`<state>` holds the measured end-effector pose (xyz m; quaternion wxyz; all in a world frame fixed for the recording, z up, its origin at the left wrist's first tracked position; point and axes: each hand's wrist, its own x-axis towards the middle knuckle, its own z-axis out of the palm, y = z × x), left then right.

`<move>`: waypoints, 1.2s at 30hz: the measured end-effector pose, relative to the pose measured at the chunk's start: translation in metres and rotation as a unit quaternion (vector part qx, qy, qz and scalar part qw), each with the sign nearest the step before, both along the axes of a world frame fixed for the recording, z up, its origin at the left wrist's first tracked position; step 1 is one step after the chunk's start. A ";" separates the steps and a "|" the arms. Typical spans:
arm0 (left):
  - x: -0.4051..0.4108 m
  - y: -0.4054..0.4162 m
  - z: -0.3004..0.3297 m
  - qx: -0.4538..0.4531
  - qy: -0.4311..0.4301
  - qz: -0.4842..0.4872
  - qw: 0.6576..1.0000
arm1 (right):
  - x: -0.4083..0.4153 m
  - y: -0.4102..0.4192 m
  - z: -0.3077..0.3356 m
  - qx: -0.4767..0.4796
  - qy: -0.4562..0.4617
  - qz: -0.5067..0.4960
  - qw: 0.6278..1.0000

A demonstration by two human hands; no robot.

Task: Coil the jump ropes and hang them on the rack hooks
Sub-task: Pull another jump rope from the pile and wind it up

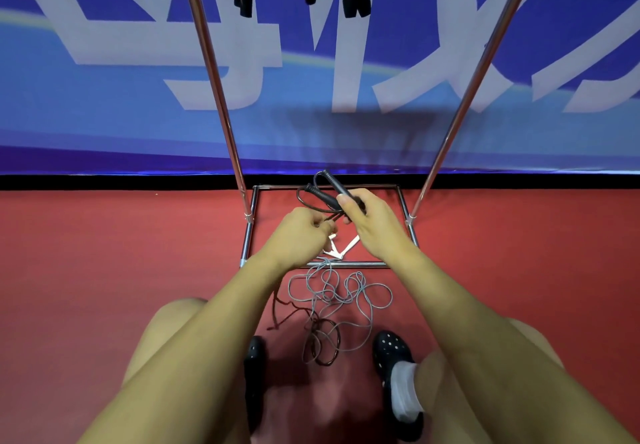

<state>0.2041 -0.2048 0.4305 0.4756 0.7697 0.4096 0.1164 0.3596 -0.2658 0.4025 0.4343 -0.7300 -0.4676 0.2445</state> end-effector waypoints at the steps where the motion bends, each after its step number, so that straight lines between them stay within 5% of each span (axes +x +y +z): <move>1: -0.001 0.001 -0.001 -0.018 -0.002 0.018 1.000 | 0.000 0.001 -0.001 -0.007 -0.012 -0.009 1.000; 9: 0.002 -0.002 0.001 0.076 0.026 0.012 0.997 | 0.000 0.000 0.001 -0.045 -0.056 -0.011 0.997; 17: -0.003 0.001 0.005 0.026 0.009 0.015 1.000 | -0.005 -0.010 0.009 -0.075 -0.064 0.071 0.993; 28: -0.009 0.005 0.011 -0.059 -0.031 -0.002 0.998 | 0.004 -0.016 0.012 0.004 0.067 0.126 0.990; 36: -0.011 -0.005 0.020 0.002 0.025 -0.043 0.999 | 0.007 -0.022 0.019 -0.014 0.107 0.124 0.986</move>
